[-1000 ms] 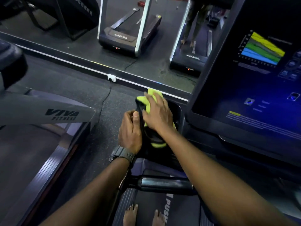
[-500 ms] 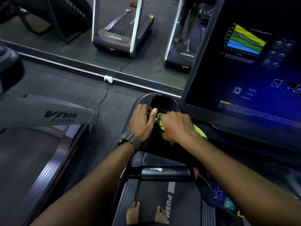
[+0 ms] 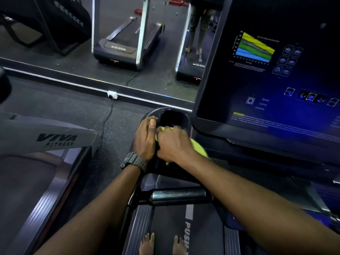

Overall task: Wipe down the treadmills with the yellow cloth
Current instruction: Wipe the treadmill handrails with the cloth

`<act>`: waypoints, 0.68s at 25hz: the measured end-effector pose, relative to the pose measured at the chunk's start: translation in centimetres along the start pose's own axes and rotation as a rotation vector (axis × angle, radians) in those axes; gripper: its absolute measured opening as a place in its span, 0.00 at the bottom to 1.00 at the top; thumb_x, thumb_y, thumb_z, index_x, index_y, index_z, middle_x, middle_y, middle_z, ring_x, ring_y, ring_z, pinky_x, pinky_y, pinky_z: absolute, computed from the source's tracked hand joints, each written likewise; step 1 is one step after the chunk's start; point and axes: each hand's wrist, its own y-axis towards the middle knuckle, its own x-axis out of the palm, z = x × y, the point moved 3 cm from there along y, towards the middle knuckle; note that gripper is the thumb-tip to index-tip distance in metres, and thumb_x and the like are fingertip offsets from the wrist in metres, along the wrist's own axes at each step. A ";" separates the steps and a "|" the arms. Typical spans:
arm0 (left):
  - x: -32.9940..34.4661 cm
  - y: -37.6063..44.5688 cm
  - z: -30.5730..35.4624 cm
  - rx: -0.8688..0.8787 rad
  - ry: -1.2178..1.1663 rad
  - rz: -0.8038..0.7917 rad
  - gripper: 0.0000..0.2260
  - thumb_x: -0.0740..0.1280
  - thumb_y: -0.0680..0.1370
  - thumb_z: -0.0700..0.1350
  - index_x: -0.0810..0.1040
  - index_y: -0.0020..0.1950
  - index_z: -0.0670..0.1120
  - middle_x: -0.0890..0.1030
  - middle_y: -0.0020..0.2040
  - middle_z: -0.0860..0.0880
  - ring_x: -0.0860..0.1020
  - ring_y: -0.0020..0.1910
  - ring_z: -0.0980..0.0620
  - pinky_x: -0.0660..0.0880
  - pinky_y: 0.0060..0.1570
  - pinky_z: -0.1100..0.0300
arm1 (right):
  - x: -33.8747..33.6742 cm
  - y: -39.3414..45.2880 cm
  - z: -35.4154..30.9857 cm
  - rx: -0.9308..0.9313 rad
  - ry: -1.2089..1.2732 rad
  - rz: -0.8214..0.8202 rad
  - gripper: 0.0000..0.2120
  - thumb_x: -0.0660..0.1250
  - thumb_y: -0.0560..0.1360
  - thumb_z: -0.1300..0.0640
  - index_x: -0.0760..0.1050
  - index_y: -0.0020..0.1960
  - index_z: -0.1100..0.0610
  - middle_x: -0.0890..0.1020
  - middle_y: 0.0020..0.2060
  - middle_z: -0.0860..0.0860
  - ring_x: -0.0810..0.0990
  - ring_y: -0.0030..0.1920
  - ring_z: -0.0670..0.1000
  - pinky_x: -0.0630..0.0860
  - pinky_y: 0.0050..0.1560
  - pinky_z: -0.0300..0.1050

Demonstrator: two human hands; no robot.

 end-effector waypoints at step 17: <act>0.5 0.1 -0.1 -0.010 0.003 -0.063 0.30 0.49 0.79 0.63 0.73 0.67 0.44 0.77 0.65 0.47 0.74 0.64 0.52 0.69 0.66 0.52 | 2.5 7.1 4.5 0.570 0.672 0.282 0.34 0.58 0.75 0.68 0.54 0.79 0.58 0.62 0.76 0.57 0.63 0.72 0.58 0.58 0.69 0.46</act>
